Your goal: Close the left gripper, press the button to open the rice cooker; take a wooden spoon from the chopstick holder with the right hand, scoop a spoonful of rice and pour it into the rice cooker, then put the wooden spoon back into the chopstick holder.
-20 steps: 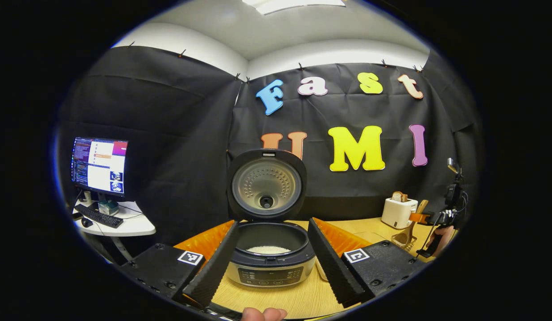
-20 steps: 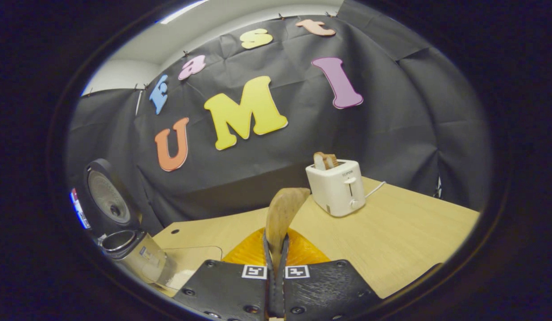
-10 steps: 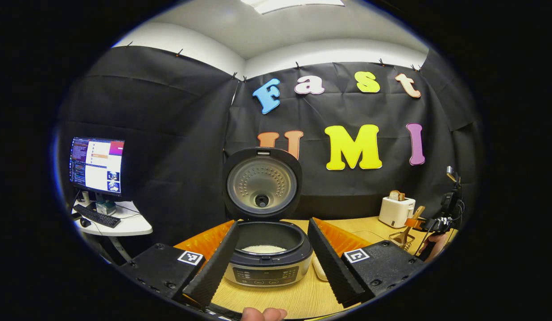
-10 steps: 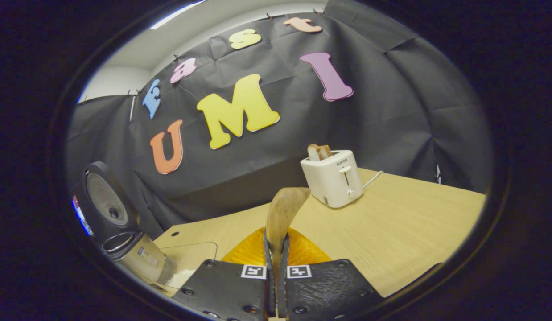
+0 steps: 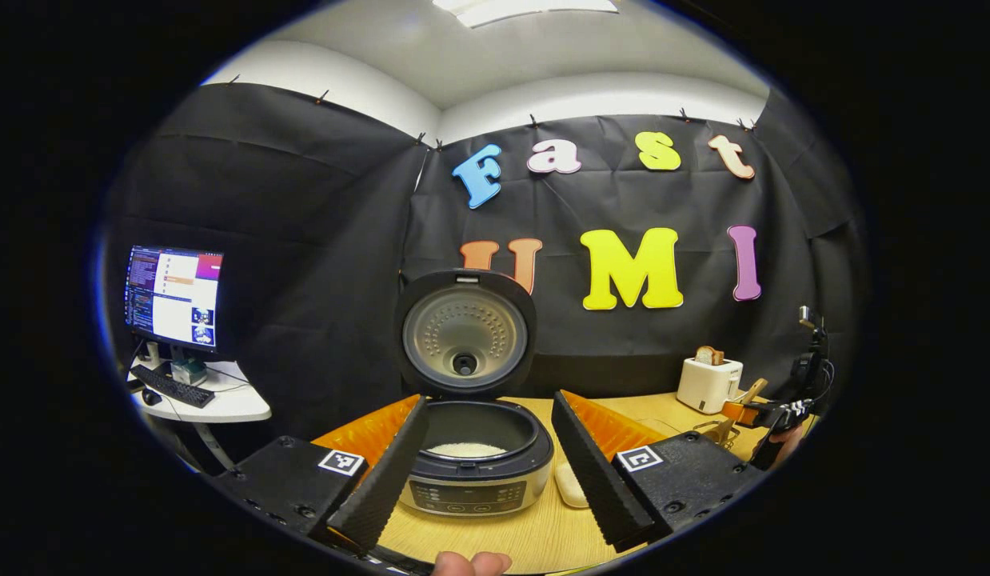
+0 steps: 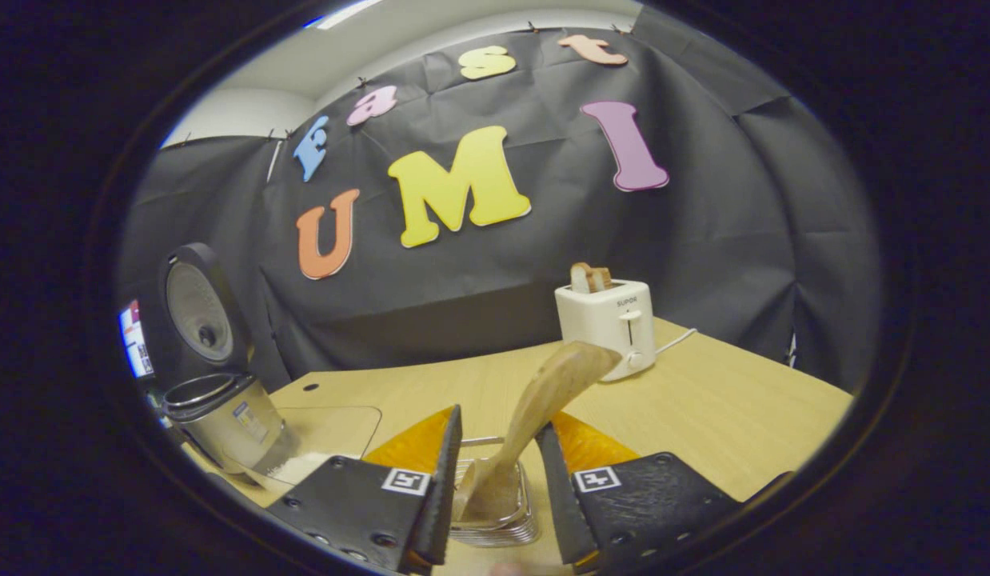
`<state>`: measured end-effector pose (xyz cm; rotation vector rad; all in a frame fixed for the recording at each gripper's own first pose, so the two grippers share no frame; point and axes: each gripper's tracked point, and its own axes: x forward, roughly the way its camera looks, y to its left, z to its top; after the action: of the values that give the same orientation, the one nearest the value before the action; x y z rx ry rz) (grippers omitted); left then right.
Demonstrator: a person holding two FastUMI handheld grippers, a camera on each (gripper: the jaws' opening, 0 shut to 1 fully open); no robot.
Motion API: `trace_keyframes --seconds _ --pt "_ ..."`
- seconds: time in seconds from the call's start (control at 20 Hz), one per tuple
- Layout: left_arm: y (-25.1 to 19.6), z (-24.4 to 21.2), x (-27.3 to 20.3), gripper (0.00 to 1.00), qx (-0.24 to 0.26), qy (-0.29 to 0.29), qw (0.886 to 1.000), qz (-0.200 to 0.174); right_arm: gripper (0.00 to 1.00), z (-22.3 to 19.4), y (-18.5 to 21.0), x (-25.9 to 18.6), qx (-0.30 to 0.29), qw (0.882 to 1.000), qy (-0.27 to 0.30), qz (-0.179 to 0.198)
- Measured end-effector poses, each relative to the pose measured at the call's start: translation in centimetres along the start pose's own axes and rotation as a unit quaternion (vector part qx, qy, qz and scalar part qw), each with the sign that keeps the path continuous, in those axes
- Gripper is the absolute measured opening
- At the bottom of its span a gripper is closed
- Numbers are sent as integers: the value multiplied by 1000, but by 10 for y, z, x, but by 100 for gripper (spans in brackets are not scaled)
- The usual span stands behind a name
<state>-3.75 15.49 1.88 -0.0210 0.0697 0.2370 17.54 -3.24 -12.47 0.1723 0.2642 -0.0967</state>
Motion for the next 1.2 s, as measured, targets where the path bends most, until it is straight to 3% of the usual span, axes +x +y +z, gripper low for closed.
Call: trace_keyframes --seconds 0.05,0.1,0.15,0.2,0.3,0.35,0.4,0.55,0.6,0.7,1.0,1.2 --pt "-3 4 -2 98 2 -5 1000 5 58 -5 0 -3 0 1000 6 5" --pt "-7 11 -6 98 1 -13 1000 11 86 -11 -3 -5 2 1000 12 8" --pt "-16 19 -10 98 -3 -29 1000 8 87 -14 -8 -7 3 1000 14 7" --pt "-26 25 -13 99 -7 -41 999 1 95 -17 -12 -10 0 1000 20 5" --pt "-35 28 -16 98 -6 -41 999 1 96 -21 -18 -21 5 999 30 9" --pt "-34 28 -16 98 -2 -36 999 4 91 -20 -18 -30 11 999 31 16" --pt "-34 31 -14 98 0 -32 999 7 96 -16 -17 -41 10 999 25 22" --pt "-34 46 -3 98 8 -18 1000 7 95 -5 -15 -76 -23 999 -5 37" --pt "-31 53 2 98 14 -15 1000 8 100 -8 -15 -84 -42 998 -1 42" --pt "-32 78 17 98 29 -22 999 3 96 -20 -7 -96 -69 995 22 74" --pt "-22 152 97 98 48 -22 999 -6 95 -3 -6 -124 -83 990 2 113" --pt "-3 167 163 98 73 12 997 2 92 4 -8 -126 -81 989 -10 122"
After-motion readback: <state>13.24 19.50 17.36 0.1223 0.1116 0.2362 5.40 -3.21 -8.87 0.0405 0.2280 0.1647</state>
